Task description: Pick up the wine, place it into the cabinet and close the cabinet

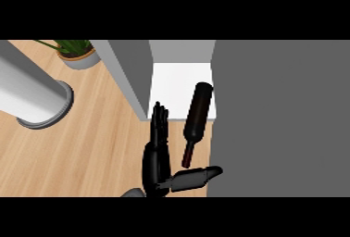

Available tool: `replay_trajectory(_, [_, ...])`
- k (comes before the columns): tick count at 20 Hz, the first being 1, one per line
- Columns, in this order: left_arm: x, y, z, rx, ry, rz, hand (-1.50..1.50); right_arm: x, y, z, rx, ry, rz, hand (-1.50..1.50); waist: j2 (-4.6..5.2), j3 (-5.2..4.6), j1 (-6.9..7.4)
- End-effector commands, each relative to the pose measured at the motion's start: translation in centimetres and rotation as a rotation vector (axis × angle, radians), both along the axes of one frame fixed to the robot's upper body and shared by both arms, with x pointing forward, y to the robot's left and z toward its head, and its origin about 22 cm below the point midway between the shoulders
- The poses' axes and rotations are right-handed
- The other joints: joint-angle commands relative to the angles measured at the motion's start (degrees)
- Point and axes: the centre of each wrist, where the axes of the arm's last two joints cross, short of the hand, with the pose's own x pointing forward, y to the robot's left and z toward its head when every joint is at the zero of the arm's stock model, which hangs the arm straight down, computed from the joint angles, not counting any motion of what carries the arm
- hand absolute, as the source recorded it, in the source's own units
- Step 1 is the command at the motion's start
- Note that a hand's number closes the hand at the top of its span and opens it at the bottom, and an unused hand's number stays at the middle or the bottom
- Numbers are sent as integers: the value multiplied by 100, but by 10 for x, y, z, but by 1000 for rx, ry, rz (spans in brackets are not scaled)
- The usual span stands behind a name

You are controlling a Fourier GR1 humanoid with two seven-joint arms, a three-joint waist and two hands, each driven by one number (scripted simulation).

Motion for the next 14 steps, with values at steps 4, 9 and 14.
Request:
replay_trajectory(4, [-38,9,25,-29,-8,66,-150,-17,-8,4,36,-36,35,-150,6,0,-10])
replay_trajectory(9, [-67,31,19,-34,-54,2,-150,-26,10,11,25,2,95,-150,7,-7,-5])
replay_trajectory(14, [-95,61,28,-26,-37,-69,-150,-17,3,4,-25,56,180,150,5,-5,9])
